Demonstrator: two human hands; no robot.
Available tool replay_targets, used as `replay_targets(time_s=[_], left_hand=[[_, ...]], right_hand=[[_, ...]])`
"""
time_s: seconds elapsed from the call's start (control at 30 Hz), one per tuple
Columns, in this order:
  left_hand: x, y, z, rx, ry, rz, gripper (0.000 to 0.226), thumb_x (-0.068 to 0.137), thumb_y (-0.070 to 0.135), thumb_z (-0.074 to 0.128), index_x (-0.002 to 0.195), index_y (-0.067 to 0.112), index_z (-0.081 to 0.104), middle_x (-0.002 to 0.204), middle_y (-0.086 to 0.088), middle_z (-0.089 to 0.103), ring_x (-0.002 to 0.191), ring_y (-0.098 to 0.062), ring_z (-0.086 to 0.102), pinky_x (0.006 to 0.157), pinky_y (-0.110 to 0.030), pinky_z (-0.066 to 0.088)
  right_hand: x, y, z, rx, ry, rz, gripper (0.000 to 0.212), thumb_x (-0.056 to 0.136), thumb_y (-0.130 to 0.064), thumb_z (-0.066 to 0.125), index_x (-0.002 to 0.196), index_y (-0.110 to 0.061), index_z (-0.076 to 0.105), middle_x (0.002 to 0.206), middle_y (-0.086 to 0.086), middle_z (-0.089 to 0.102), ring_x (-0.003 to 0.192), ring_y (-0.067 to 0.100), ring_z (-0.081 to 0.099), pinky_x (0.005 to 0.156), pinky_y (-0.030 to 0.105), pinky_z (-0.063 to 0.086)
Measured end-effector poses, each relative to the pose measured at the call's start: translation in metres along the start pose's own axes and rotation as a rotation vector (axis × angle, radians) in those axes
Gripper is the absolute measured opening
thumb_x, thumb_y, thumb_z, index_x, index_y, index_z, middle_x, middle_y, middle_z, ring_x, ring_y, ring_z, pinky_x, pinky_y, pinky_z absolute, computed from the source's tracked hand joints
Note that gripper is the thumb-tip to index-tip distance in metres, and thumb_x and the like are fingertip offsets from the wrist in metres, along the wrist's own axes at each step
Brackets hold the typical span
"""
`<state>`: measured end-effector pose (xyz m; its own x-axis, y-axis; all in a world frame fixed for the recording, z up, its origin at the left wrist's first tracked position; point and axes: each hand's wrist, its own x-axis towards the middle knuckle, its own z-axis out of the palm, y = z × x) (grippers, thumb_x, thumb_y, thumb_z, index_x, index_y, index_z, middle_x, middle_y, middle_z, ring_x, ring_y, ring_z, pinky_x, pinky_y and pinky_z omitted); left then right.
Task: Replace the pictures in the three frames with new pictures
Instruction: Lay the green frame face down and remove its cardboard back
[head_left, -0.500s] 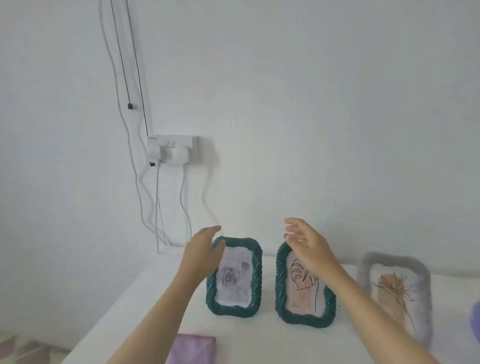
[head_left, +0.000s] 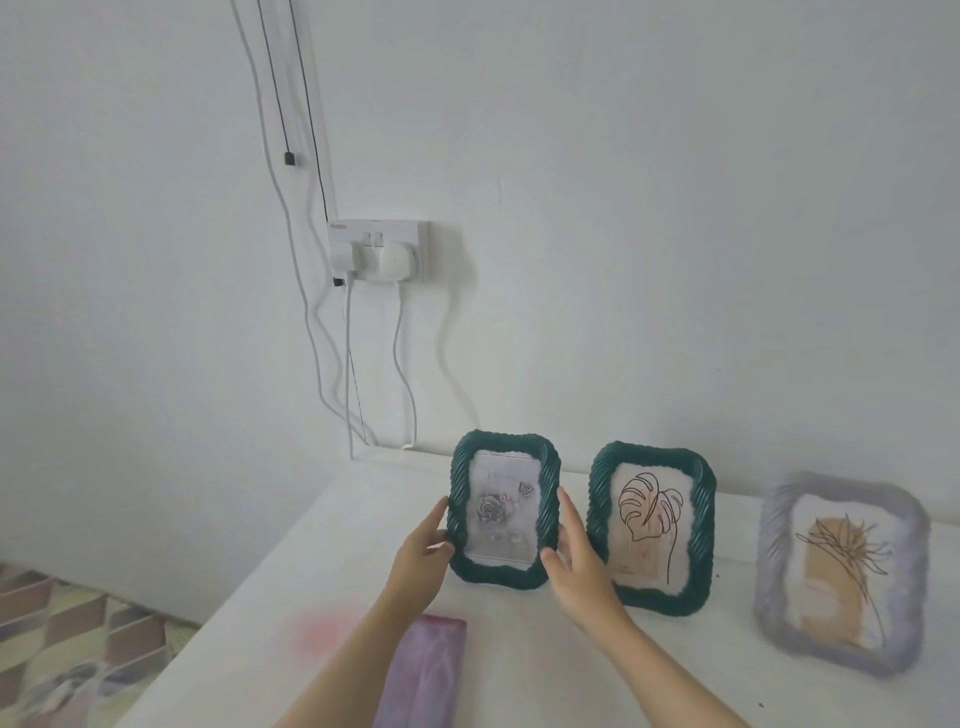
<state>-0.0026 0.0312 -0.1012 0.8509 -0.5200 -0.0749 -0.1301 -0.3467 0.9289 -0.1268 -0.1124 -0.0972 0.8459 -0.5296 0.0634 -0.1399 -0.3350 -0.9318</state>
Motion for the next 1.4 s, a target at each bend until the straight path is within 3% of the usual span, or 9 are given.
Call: replay_targets(time_s=[0.1, 0.23, 0.4, 0.57, 0.7, 0.83, 0.97, 1.1, 1.4], left_hand=[[-0.001, -0.002, -0.002, 0.016, 0.009, 0.021, 0.062, 0.089, -0.007, 0.040, 0.141, 0.026, 0.035, 0.101, -0.004, 0.067, 0.087, -0.014, 0.059, 0.068, -0.009, 0.042], [-0.006, 0.006, -0.004, 0.047, 0.034, 0.101, 0.065, 0.085, -0.009, 0.046, 0.138, 0.027, 0.038, 0.094, 0.002, 0.067, 0.082, -0.014, 0.059, 0.068, -0.010, 0.044], [-0.021, 0.025, -0.005, -0.014, 0.014, 0.208, 0.062, 0.085, -0.008, 0.047, 0.131, 0.033, 0.046, 0.078, 0.018, 0.069, 0.072, -0.007, 0.060, 0.082, -0.031, 0.054], [-0.043, 0.042, -0.001, -0.095, -0.042, 0.245, 0.061, 0.087, -0.007, 0.047, 0.124, 0.041, 0.047, 0.081, 0.016, 0.070, 0.069, -0.005, 0.060, 0.069, -0.026, 0.056], [-0.060, 0.053, 0.004, -0.156, -0.127, 0.168, 0.057, 0.086, -0.005, 0.051, 0.127, 0.035, 0.047, 0.098, 0.006, 0.072, 0.083, -0.018, 0.067, 0.072, -0.027, 0.056], [-0.068, 0.064, 0.013, -0.048, -0.063, 0.118, 0.054, 0.085, 0.014, 0.063, 0.134, 0.031, 0.044, 0.118, 0.003, 0.059, 0.088, -0.006, 0.065, 0.085, -0.029, 0.051], [-0.084, 0.087, 0.027, -0.125, -0.015, 0.224, 0.040, 0.089, 0.026, 0.056, 0.124, 0.042, 0.043, 0.102, 0.006, 0.067, 0.081, -0.009, 0.068, 0.077, -0.033, 0.056], [-0.096, 0.105, 0.042, -0.065, -0.062, 0.243, 0.027, 0.088, 0.031, 0.055, 0.104, 0.040, 0.036, 0.077, -0.014, 0.069, 0.067, -0.024, 0.068, 0.071, -0.040, 0.058], [-0.102, 0.094, 0.057, -0.017, -0.004, 0.141, 0.015, 0.074, 0.011, 0.056, 0.081, 0.024, 0.062, 0.076, -0.007, 0.068, 0.067, -0.027, 0.067, 0.067, -0.041, 0.058]], right_hand=[[0.003, 0.004, -0.002, 0.039, 0.070, -0.005, 0.068, 0.091, -0.002, 0.043, 0.135, -0.050, 0.023, 0.129, -0.003, 0.054, 0.111, 0.011, 0.055, 0.099, 0.030, 0.044], [0.002, -0.001, -0.010, 0.092, 0.151, -0.008, 0.063, 0.089, 0.000, 0.046, 0.138, -0.039, 0.035, 0.102, 0.002, 0.058, 0.087, 0.016, 0.056, 0.068, 0.016, 0.048], [-0.012, -0.017, -0.028, 0.213, 0.210, -0.055, 0.060, 0.087, 0.004, 0.049, 0.134, -0.034, 0.042, 0.092, 0.004, 0.064, 0.076, 0.013, 0.054, 0.068, 0.018, 0.044], [-0.041, -0.040, -0.046, 0.302, 0.241, -0.102, 0.053, 0.089, 0.003, 0.049, 0.124, -0.036, 0.051, 0.080, -0.010, 0.061, 0.066, -0.005, 0.057, 0.068, 0.014, 0.046], [-0.063, -0.054, -0.057, 0.313, 0.266, -0.191, 0.053, 0.089, 0.001, 0.050, 0.128, -0.035, 0.051, 0.086, -0.007, 0.065, 0.081, 0.002, 0.062, 0.077, 0.021, 0.049], [-0.080, -0.058, -0.063, 0.146, 0.332, -0.307, 0.064, 0.087, 0.000, 0.054, 0.123, -0.052, 0.044, 0.087, 0.000, 0.063, 0.078, 0.014, 0.059, 0.075, 0.016, 0.048], [-0.096, -0.049, -0.061, -0.098, 0.392, -0.390, 0.073, 0.084, 0.005, 0.053, 0.124, -0.055, 0.043, 0.077, -0.008, 0.061, 0.073, 0.009, 0.057, 0.072, 0.012, 0.046], [-0.114, -0.039, -0.051, -0.252, 0.339, -0.405, 0.073, 0.085, 0.003, 0.052, 0.130, -0.053, 0.037, 0.092, -0.010, 0.065, 0.089, 0.008, 0.060, 0.083, 0.018, 0.050], [-0.142, -0.029, -0.037, -0.292, 0.242, -0.320, 0.066, 0.087, -0.012, 0.058, 0.127, -0.059, 0.033, 0.101, -0.026, 0.063, 0.093, 0.002, 0.059, 0.079, 0.008, 0.044]])
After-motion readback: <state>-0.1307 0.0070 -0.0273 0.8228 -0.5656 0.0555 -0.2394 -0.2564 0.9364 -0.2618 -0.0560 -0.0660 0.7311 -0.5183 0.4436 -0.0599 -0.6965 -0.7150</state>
